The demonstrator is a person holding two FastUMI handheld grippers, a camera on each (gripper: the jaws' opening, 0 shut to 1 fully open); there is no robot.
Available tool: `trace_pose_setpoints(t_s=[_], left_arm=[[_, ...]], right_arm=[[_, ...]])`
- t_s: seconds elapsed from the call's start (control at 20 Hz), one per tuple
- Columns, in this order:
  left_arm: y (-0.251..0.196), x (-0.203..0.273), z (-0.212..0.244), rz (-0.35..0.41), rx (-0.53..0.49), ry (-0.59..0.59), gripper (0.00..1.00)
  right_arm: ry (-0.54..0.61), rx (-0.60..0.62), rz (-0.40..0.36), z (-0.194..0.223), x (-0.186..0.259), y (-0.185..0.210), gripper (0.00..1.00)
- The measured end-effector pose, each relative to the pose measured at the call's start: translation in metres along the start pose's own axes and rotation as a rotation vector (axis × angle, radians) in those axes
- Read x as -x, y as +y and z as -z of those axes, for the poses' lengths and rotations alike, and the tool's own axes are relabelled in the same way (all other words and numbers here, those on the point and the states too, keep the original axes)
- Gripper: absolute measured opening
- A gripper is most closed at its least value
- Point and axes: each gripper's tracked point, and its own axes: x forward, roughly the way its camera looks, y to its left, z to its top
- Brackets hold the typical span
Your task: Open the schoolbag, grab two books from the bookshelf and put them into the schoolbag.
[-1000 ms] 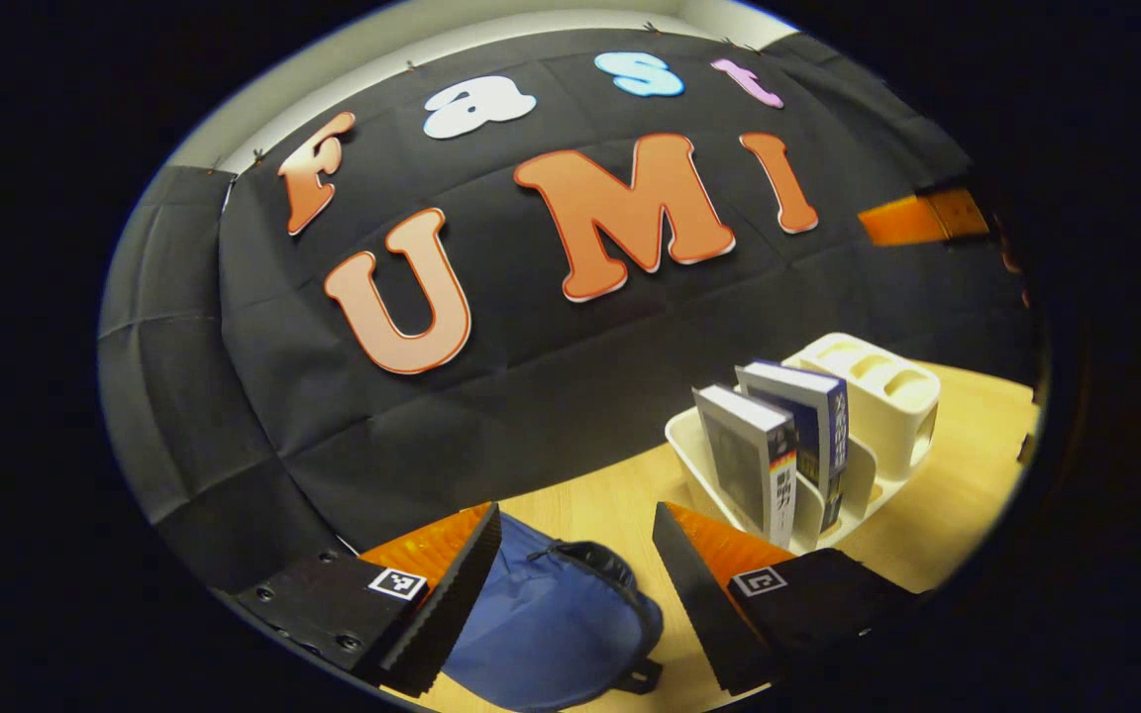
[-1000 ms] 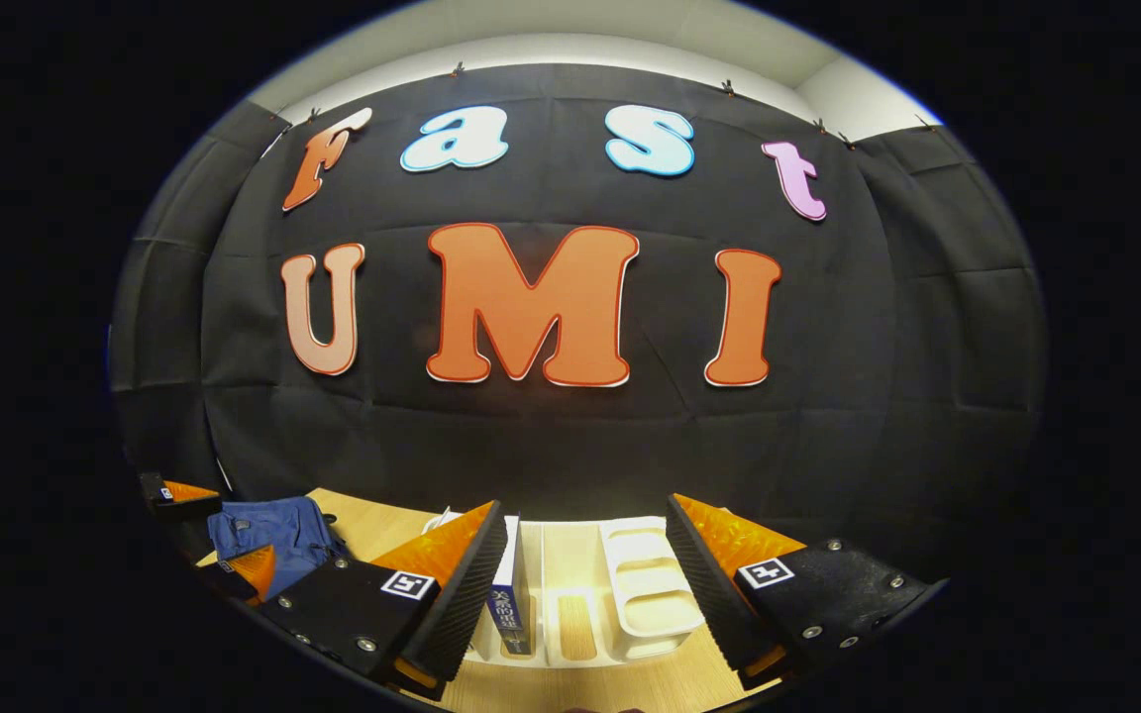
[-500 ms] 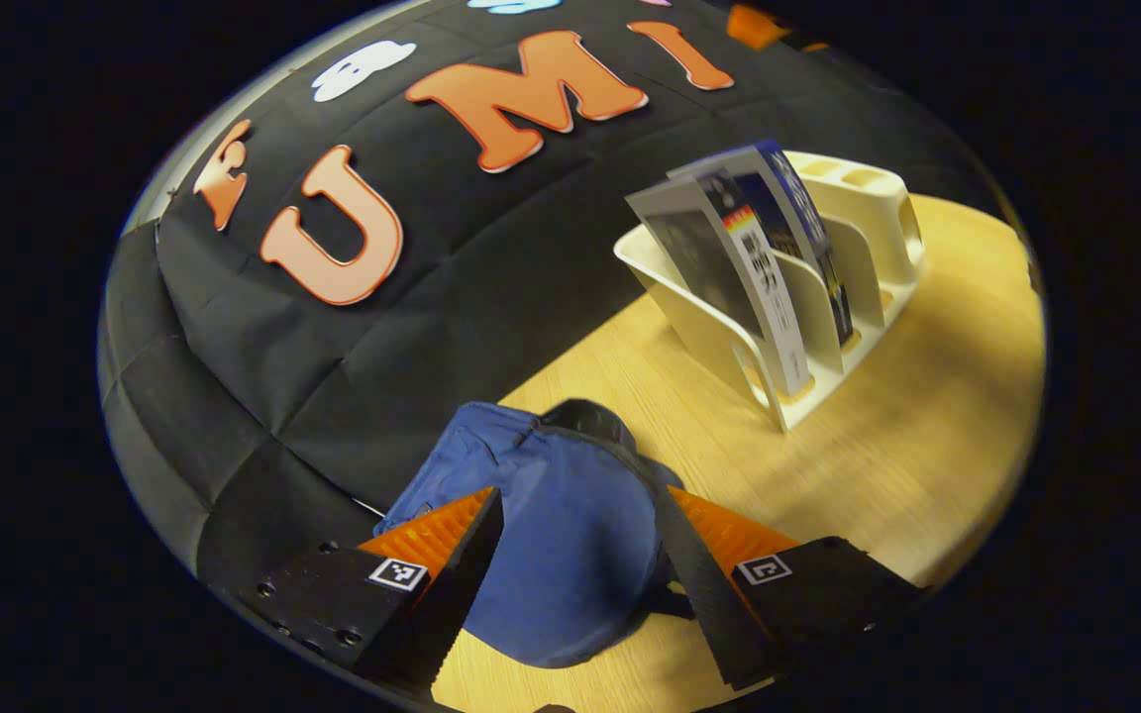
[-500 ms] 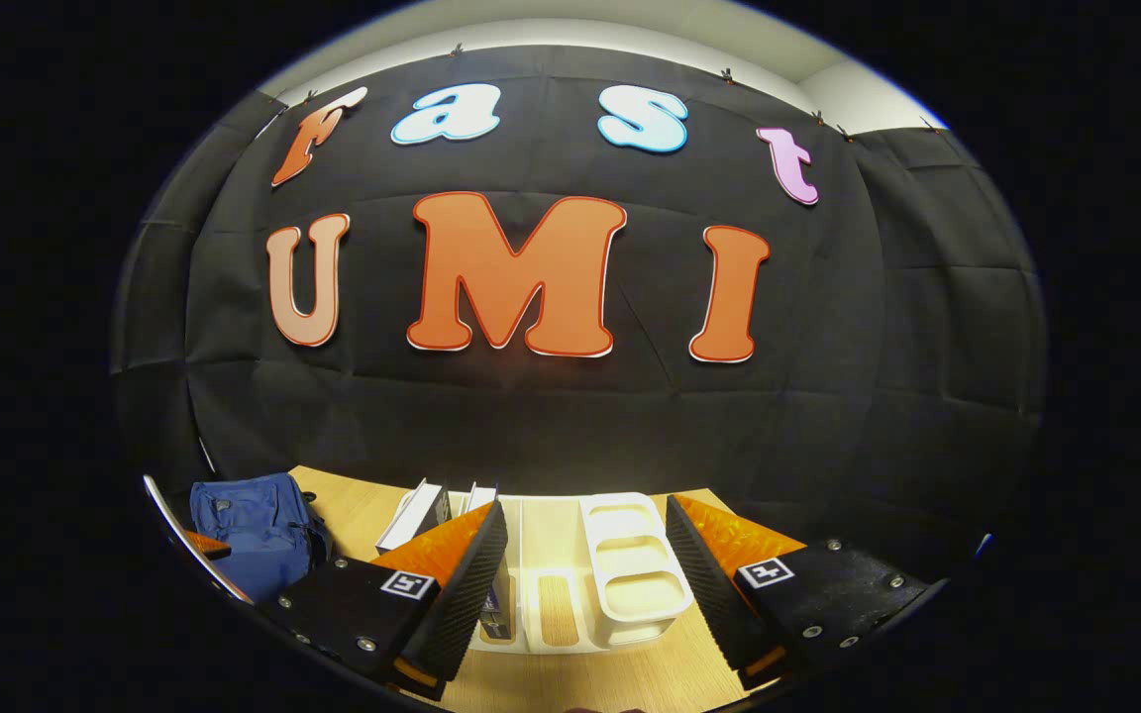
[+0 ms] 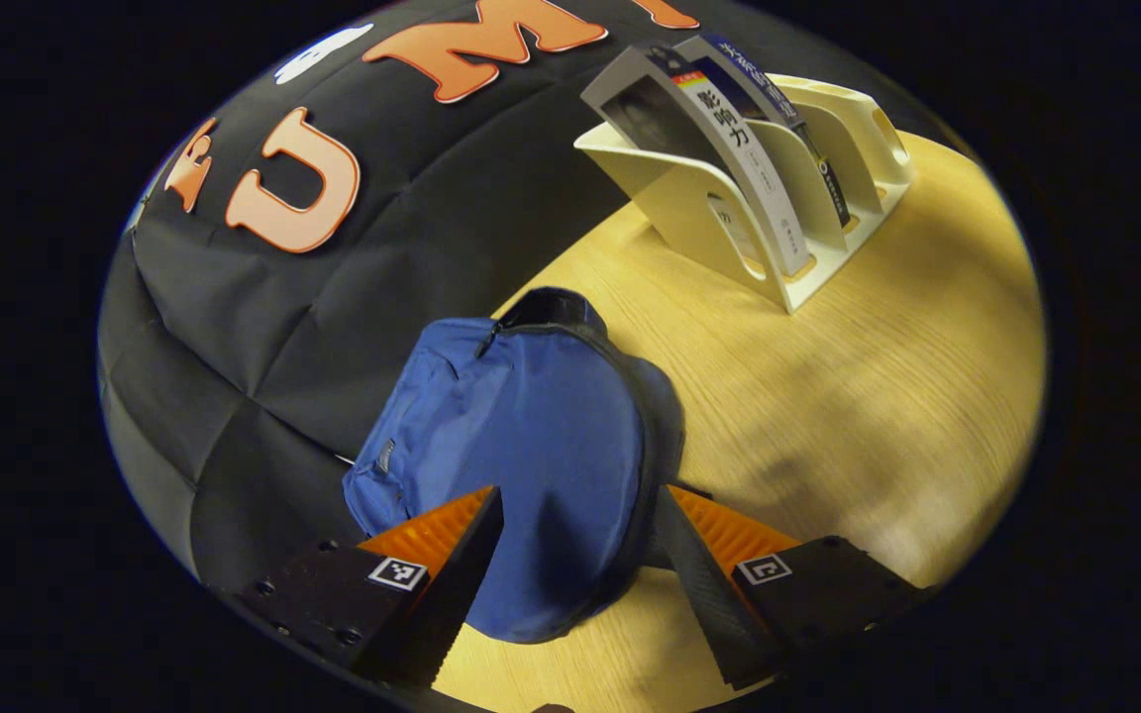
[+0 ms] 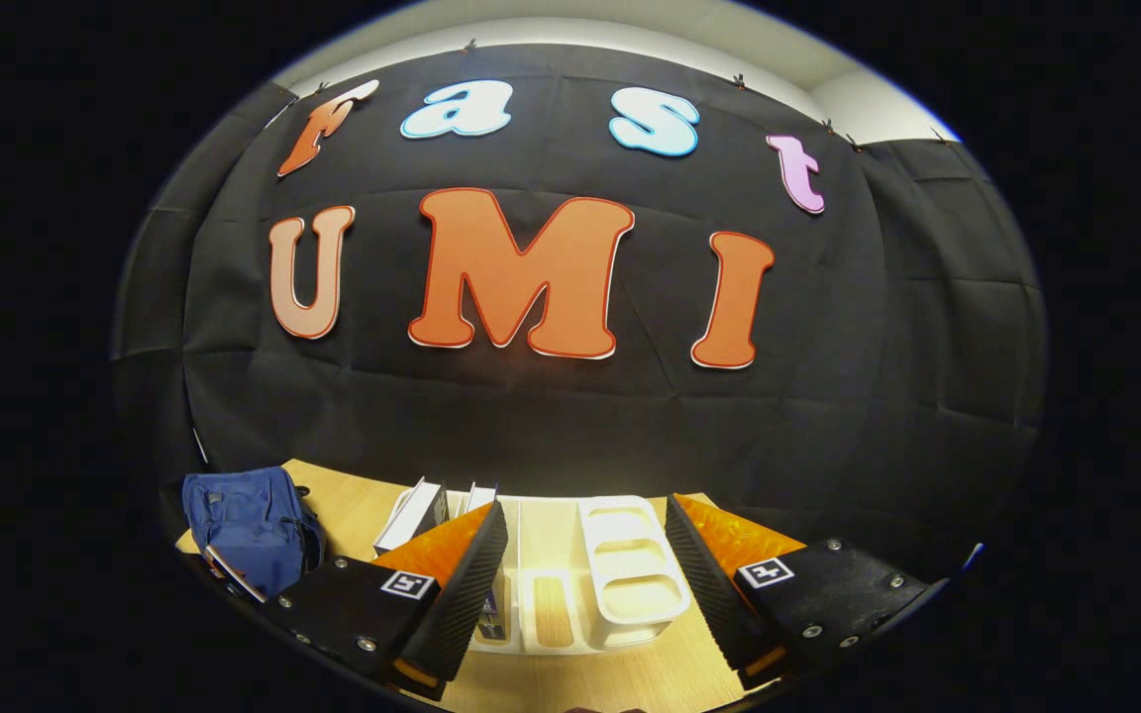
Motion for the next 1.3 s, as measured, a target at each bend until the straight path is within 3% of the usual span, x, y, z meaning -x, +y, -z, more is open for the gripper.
trace_pose_setpoints(t_s=[0.15,0.45,0.7,0.85,1.05,1.1,1.25,1.3], left_arm=[[0.005,-0.003,0.005,-0.048,-0.004,0.014,0.98],[0.003,-0.004,0.006,-0.06,-0.058,0.036,0.96],[0.023,0.01,-0.006,-0.079,-0.082,0.016,0.8],[0.044,0.014,-0.012,-0.097,-0.084,0.021,0.79],[0.04,0.0,0.0,-0.055,-0.098,0.094,0.77],[0.035,-0.004,0.005,-0.034,-0.099,0.111,0.68],[0.038,-0.003,-0.006,-0.04,-0.137,0.089,0.58],[0.042,0.0,-0.007,-0.043,-0.157,0.091,0.33]], right_arm=[[0.002,0.0,0.003,0.0,0.0,0.0,0.95],[-0.003,-0.008,-0.003,-0.001,0.003,0.003,0.95],[-0.017,-0.014,0.004,-0.003,0.006,-0.002,0.95],[-0.016,-0.027,0.005,-0.003,0.007,-0.004,0.95],[-0.022,-0.037,-0.004,-0.005,0.008,-0.002,0.95],[-0.024,-0.039,-0.008,-0.006,0.008,-0.001,0.95],[-0.037,-0.03,-0.008,-0.01,0.009,-0.001,0.95],[-0.039,-0.03,-0.011,-0.012,0.009,-0.001,0.95]])
